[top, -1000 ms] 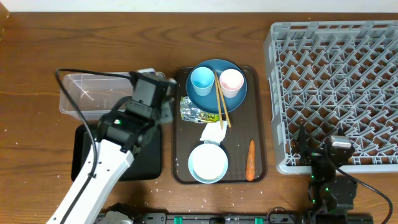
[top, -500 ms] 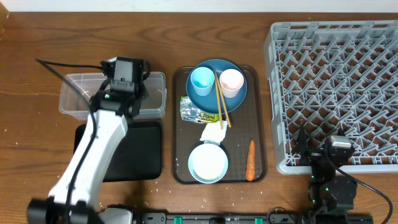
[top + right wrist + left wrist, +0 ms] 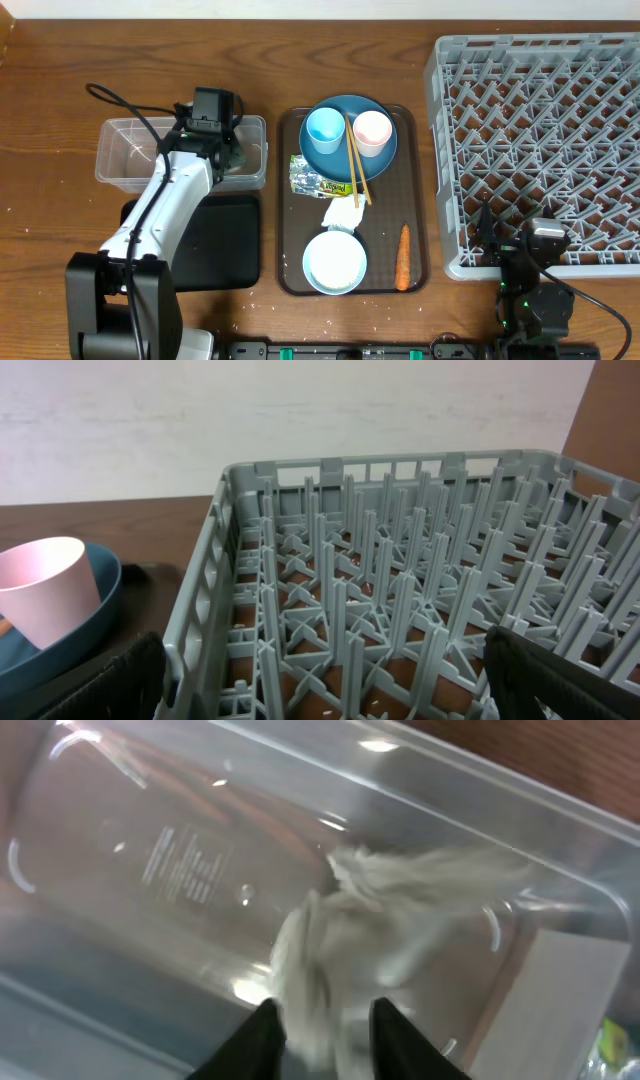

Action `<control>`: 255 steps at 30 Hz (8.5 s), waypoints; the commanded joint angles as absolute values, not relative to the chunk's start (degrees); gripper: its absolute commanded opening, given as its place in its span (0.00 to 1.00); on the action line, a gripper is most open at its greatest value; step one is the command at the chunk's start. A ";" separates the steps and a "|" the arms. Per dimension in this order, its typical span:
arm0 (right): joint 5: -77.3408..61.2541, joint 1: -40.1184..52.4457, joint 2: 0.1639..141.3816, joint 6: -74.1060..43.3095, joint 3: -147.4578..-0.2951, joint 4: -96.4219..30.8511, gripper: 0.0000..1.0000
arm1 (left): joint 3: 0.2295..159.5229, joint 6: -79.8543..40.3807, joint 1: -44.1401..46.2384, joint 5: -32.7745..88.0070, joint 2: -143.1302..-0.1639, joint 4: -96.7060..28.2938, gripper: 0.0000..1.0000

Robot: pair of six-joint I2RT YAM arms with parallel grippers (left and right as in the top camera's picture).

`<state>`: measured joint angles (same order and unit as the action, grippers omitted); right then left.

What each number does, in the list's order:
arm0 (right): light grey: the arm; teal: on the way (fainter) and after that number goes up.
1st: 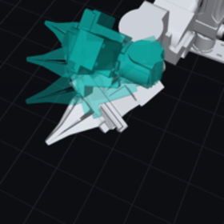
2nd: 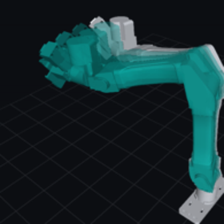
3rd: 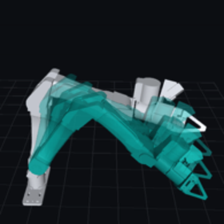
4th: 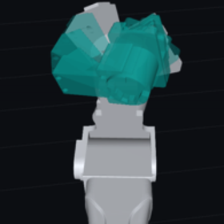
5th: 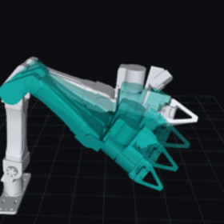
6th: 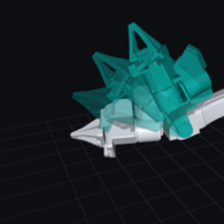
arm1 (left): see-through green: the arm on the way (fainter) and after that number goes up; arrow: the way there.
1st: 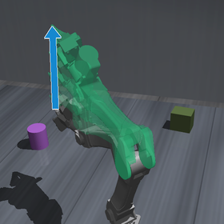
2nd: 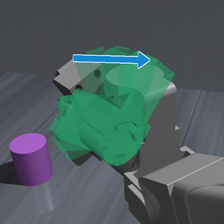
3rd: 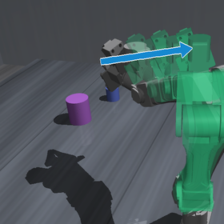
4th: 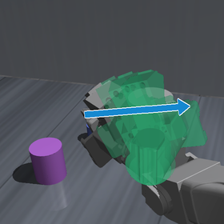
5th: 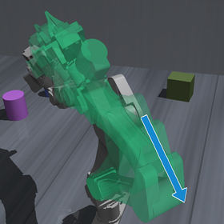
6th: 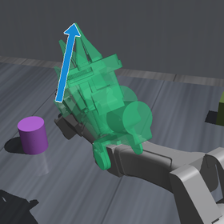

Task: Sort waste into correct bins and load items into the dishwasher rack

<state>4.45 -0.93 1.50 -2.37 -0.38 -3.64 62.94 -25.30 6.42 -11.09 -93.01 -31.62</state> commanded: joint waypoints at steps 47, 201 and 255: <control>4.45 -1.21 1.67 -2.52 -0.32 -3.86 0.99 | 63.99 -28.62 38.87 8.95 -91.92 -37.69 0.52; 4.45 -1.21 1.67 -2.55 -0.32 -3.88 0.99 | 60.93 -29.21 12.71 -0.71 -83.11 -33.32 0.06; 4.45 -1.21 1.67 -2.52 -0.32 -3.86 0.99 | 60.20 -44.42 25.85 7.64 -75.16 -44.12 0.48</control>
<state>4.47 -0.93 1.67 -2.37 -0.38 -3.64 60.40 -39.20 24.16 9.19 -73.91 -44.29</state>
